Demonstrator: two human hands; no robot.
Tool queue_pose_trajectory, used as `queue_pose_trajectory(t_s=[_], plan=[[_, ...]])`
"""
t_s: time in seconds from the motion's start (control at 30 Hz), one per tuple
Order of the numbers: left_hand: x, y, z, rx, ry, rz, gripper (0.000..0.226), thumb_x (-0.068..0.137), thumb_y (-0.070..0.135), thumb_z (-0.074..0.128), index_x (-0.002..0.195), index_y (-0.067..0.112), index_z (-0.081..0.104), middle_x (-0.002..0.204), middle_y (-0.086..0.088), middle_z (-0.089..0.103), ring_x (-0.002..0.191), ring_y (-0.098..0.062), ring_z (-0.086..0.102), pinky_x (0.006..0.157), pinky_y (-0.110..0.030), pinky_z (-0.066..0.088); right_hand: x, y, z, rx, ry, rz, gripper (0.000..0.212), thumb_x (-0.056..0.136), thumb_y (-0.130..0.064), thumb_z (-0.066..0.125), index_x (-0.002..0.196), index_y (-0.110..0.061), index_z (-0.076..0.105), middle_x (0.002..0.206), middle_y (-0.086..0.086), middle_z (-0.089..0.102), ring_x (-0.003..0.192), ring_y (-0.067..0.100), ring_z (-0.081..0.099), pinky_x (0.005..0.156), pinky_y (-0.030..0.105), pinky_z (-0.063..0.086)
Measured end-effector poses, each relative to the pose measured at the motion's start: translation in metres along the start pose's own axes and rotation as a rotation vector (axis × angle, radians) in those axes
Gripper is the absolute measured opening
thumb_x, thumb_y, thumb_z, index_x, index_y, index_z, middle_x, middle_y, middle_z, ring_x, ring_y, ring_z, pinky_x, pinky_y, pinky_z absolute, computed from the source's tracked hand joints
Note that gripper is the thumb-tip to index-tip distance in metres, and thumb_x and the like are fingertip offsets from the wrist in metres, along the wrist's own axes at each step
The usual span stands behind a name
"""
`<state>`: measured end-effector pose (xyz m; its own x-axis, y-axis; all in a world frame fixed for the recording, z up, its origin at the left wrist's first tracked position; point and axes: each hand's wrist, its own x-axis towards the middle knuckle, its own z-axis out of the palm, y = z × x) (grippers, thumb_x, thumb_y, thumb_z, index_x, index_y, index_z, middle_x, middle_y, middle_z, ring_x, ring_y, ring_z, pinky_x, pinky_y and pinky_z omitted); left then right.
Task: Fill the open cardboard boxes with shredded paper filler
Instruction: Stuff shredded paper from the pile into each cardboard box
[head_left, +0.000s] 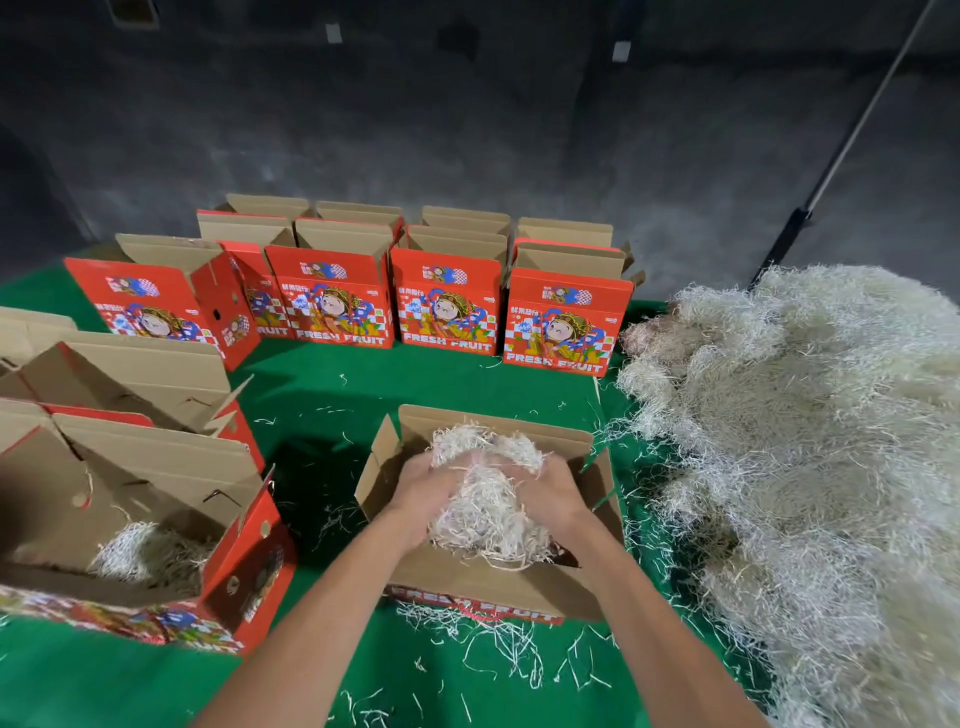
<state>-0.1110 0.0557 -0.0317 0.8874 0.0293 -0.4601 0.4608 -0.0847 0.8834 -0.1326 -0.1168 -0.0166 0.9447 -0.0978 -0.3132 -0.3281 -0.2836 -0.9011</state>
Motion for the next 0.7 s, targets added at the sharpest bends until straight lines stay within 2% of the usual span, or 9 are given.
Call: queue_pose_trajectory(t_s=[0.17, 0.2, 0.23, 0.27, 0.33, 0.4, 0.43, 0.53, 0.7], plan=[[0.017, 0.002, -0.037, -0.049, 0.102, 0.034, 0.095, 0.073, 0.054, 0.081, 0.147, 0.012, 0.039, 0.148, -0.009, 0.048, 0.136, -0.031, 0.045, 0.115, -0.046, 0.029, -0.004, 0.015, -0.034, 0.045, 0.171, 0.070, 0.048, 0.079, -0.059, 0.070, 0.080, -0.016, 0.048, 0.050, -0.004, 0.041, 0.042, 0.013, 0.035, 0.051, 0.032, 0.049], [0.018, 0.001, -0.037, -0.028, 0.119, 0.062, 0.096, 0.076, 0.053, 0.079, 0.149, 0.009, 0.036, 0.150, -0.010, 0.045, 0.137, -0.031, 0.044, 0.115, -0.045, 0.028, -0.004, 0.017, -0.038, 0.063, 0.179, 0.073, 0.048, 0.079, -0.059, 0.070, 0.084, -0.016, 0.048, 0.047, -0.008, 0.037, 0.043, 0.013, 0.033, 0.052, 0.029, 0.030], [0.018, 0.001, -0.035, 0.009, 0.141, 0.095, 0.096, 0.078, 0.055, 0.077, 0.150, 0.009, 0.034, 0.151, -0.010, 0.043, 0.137, -0.030, 0.043, 0.115, -0.044, 0.028, -0.003, 0.017, -0.039, 0.071, 0.201, 0.084, 0.048, 0.083, -0.059, 0.067, 0.094, -0.015, 0.053, 0.043, -0.010, 0.035, 0.041, 0.011, 0.030, 0.079, 0.029, 0.041], [0.018, 0.001, -0.032, 0.046, 0.162, 0.119, 0.094, 0.080, 0.058, 0.073, 0.151, 0.009, 0.034, 0.151, -0.009, 0.043, 0.137, -0.030, 0.043, 0.114, -0.043, 0.029, -0.003, 0.017, -0.039, 0.061, 0.240, 0.105, 0.058, 0.086, -0.062, 0.062, 0.108, -0.009, 0.053, 0.044, -0.011, 0.037, 0.038, 0.009, 0.029, 0.045, 0.024, 0.045], [0.016, 0.005, -0.031, 0.094, 0.131, 0.159, 0.087, 0.084, 0.065, 0.063, 0.150, 0.015, 0.037, 0.150, -0.004, 0.045, 0.136, -0.027, 0.045, 0.113, -0.042, 0.031, -0.009, 0.009, -0.035, 0.086, 0.249, 0.138, 0.087, 0.081, -0.079, 0.048, 0.128, -0.007, 0.045, 0.059, -0.006, 0.046, 0.039, 0.004, 0.038, 0.042, 0.023, 0.040], [0.008, 0.009, -0.029, 0.191, -0.010, 0.174, 0.081, 0.084, 0.074, 0.054, 0.147, 0.024, 0.043, 0.144, 0.010, 0.048, 0.130, -0.018, 0.048, 0.111, -0.041, 0.033, -0.012, 0.003, -0.030, 0.135, 0.116, 0.113, 0.102, 0.072, -0.093, 0.036, 0.138, -0.015, 0.044, 0.103, 0.005, 0.061, 0.079, 0.011, 0.065, 0.086, 0.038, 0.058], [0.003, 0.011, -0.029, 0.297, -0.071, 0.197, 0.075, 0.084, 0.075, 0.052, 0.143, 0.029, 0.048, 0.135, 0.018, 0.051, 0.121, -0.011, 0.053, 0.107, -0.038, 0.039, -0.014, 0.001, -0.028, 0.167, 0.028, 0.088, 0.105, 0.072, -0.094, 0.036, 0.148, -0.023, 0.037, 0.137, 0.007, 0.053, 0.116, 0.018, 0.060, 0.111, 0.046, 0.042], [0.001, 0.013, -0.027, 0.810, 0.006, 0.385, 0.040, 0.089, 0.060, 0.060, 0.118, 0.033, 0.065, 0.103, 0.021, 0.056, 0.073, 0.004, 0.055, 0.059, -0.017, 0.049, -0.021, -0.004, -0.027, 0.124, -0.105, 0.075, 0.110, 0.071, -0.087, 0.057, 0.157, -0.029, 0.019, 0.162, -0.001, 0.026, 0.144, 0.021, 0.032, 0.118, 0.050, 0.022], [-0.001, 0.021, -0.029, 1.099, 0.281, 0.526, 0.024, 0.090, 0.033, 0.070, 0.112, 0.025, 0.065, 0.100, 0.004, 0.065, 0.075, -0.010, 0.065, 0.067, -0.027, 0.059, -0.014, -0.011, -0.053, -0.242, -0.048, -0.094, 0.021, 0.087, -0.030, 0.076, 0.104, -0.025, 0.066, 0.105, -0.010, 0.064, 0.104, 0.010, 0.061, 0.109, 0.049, 0.042]])
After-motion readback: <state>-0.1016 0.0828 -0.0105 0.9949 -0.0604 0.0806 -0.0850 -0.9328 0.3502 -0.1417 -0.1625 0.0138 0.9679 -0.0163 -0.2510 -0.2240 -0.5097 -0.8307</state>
